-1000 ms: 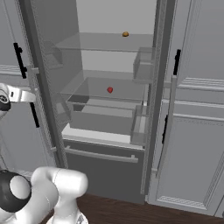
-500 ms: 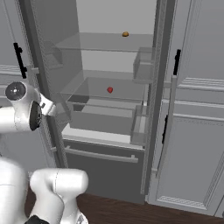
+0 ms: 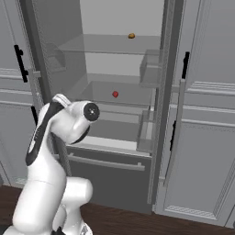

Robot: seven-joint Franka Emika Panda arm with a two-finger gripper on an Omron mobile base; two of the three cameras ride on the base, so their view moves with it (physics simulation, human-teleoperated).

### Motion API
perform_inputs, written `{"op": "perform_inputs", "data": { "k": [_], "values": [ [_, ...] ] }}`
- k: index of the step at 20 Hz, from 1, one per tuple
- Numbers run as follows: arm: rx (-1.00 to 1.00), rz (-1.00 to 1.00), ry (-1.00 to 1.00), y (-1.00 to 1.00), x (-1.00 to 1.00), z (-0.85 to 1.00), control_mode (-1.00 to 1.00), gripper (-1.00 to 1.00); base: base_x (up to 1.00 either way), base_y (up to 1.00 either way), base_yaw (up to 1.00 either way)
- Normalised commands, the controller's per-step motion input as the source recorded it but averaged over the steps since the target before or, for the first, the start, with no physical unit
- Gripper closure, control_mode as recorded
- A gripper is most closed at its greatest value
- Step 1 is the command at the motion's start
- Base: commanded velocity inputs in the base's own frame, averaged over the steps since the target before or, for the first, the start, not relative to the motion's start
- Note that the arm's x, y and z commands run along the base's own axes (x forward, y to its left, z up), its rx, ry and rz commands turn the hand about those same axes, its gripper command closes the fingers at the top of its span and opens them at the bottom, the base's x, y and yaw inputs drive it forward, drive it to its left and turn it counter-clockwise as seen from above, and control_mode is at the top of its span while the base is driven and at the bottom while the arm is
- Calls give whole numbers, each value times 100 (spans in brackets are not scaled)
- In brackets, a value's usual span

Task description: Take the strawberry from the fridge and place it on top of the pancake, located on the dining counter.

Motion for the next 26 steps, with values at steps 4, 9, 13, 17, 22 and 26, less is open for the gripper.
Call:
{"op": "perform_inputs", "data": {
  "k": [4, 9, 13, 17, 22, 26],
  "values": [
    [33, 28, 21, -9, 96, 0, -100, -100, 0, 0, 0],
    [28, 27, 20, 7, 89, 0, -100, -100, 0, 0, 0],
    [16, 27, 16, 47, 36, 0, -100, -100, 0, 0, 0],
    [10, 23, 10, 60, 6, 0, -100, -100, 0, 0, 0],
    [2, 20, 6, 66, 0, 0, -100, -100, 0, 0, 0],
    [0, 23, 1, 74, -40, 0, -100, -100, 0, 0, 0]
  ]
}}
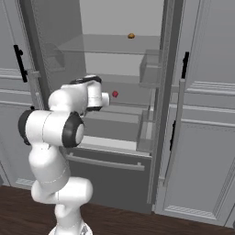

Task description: Take the strawberry from the fridge and place it on top of the pancake, located on the dining counter.

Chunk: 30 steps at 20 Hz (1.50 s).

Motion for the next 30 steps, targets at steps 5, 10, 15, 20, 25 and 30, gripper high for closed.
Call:
{"op": "perform_inputs", "data": {
  "k": [5, 10, 15, 20, 25, 30],
  "values": [
    [0, 18, 0, 74, -78, 0, -100, -100, 0, 0, 0],
    [0, 10, 0, 99, -44, 0, -100, -100, 0, 0, 0],
    [0, 6, 0, 100, -30, 0, -100, -100, 0, 0, 0],
    [0, 2, 0, 100, -19, 0, -100, -100, 0, 0, 0],
    [-2, 0, 0, 96, -10, 0, -100, -100, 0, 0, 0],
    [-9, 5, -2, 4, -18, 1, -100, -100, 0, 0, 0]
  ]
}}
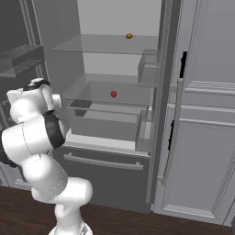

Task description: Take the strawberry from the fridge and place it on top of the pancake, located on the dining counter.

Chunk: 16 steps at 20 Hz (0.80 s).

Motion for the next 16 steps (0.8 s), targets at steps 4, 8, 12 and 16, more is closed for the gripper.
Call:
{"op": "perform_inputs", "data": {
  "k": [4, 8, 12, 16],
  "values": [
    [-3, 1, -24, -84, -37, 23, -100, -100, 0, 0, 0],
    [-5, 0, -24, -92, -34, 3, -100, -100, 0, 0, 0],
    [-16, 0, -30, -88, -52, 0, -100, -100, 0, 0, 0],
    [-21, -1, -38, -88, -70, 0, -100, -100, 0, 0, 0]
  ]
}}
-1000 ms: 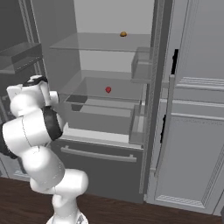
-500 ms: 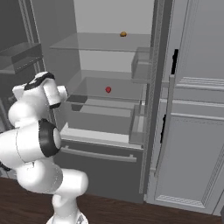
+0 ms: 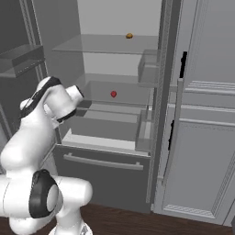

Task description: Take the strawberry from the fridge and place it on top of the pancake, located on the dining counter.

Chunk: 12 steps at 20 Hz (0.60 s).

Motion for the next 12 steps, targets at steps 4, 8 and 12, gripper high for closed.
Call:
{"op": "perform_inputs", "data": {
  "k": [4, 8, 12],
  "values": [
    [-22, 0, -44, -84, -72, 0, -100, -100, 0, 0, 0],
    [-20, -1, -40, -86, -82, 0, -100, -100, 0, 0, 0],
    [-18, -14, -31, -77, -88, -2, -100, -100, 0, 0, 0]
  ]
}}
